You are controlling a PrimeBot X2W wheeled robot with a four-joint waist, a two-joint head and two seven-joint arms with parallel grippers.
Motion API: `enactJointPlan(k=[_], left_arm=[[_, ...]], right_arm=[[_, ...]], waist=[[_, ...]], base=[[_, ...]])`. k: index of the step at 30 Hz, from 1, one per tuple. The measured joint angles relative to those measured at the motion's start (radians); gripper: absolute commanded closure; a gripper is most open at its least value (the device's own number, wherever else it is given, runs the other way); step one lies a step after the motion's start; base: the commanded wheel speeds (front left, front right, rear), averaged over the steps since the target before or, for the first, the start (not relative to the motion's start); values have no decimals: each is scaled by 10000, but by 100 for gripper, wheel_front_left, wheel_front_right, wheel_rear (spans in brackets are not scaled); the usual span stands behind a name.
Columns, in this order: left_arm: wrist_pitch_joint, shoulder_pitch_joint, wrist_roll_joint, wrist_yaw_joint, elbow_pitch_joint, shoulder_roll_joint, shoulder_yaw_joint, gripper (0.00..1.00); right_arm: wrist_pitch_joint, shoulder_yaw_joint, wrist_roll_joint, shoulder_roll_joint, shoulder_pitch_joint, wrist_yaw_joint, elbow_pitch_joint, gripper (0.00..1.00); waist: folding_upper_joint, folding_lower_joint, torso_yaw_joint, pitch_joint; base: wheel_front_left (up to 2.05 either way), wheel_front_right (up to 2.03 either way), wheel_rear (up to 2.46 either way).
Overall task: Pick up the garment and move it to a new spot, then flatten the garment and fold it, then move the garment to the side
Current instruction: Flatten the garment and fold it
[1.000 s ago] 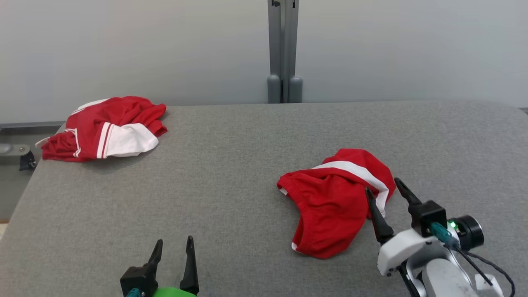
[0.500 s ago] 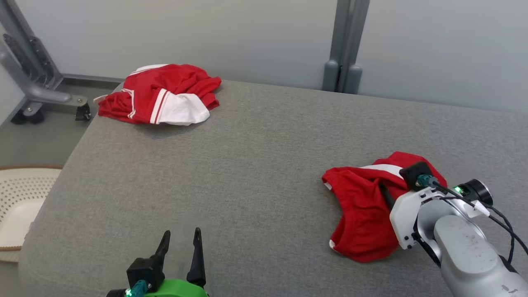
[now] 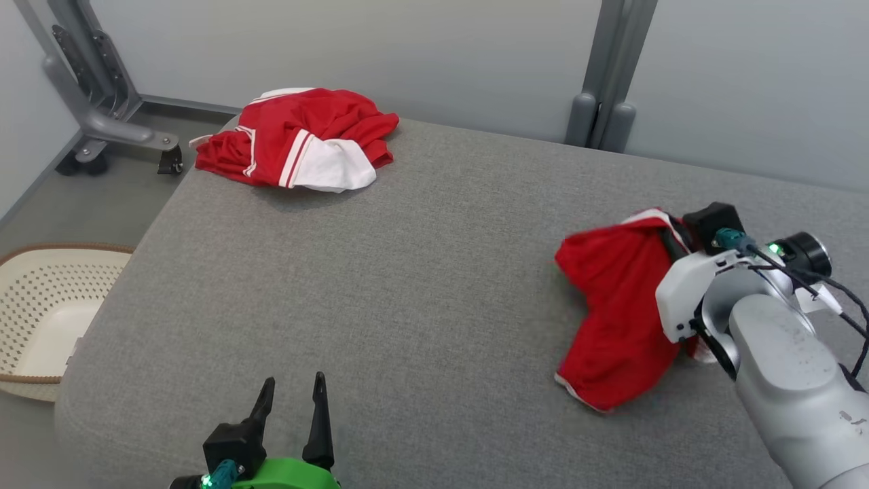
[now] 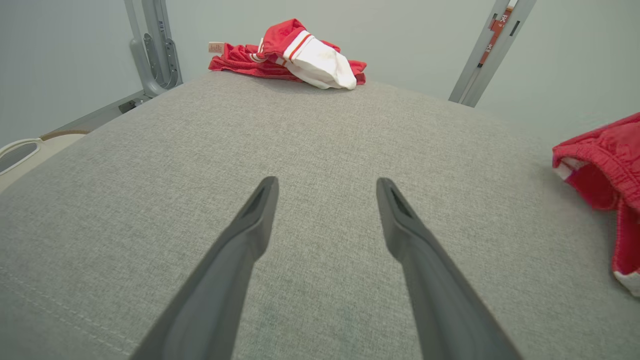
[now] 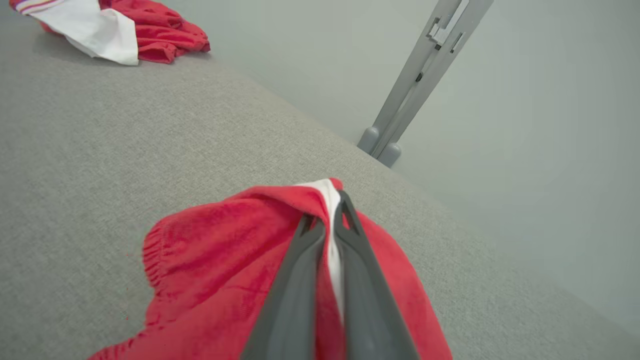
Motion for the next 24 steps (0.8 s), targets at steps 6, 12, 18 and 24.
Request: enactJointPlan(k=[6,12,18,24], left_arm=[[0,17,77,-4,-38,-2,46,0],[0,23,77,-10,-35,-2,15,0],[0,25,92,-12,-27,-2,17,0],[0,23,180,-27,-25,-2,31,0]], right_arm=[[-1028,-729,-709,257,-317,-2,-464,100],[-1310,-115,-930,865,963,-2,-989,100],[-1444,727,-520,1498,2757,-2,-1369,100],[-1519,1097,-104,1829,3801,-2,-2061,100]], waist=[[0,0,-430,-114],[0,0,-872,-215],[0,0,-1141,-237],[0,0,-1219,-225]], base=[[0,0,0],[0,0,0],[0,0,0],[0,0,0]])
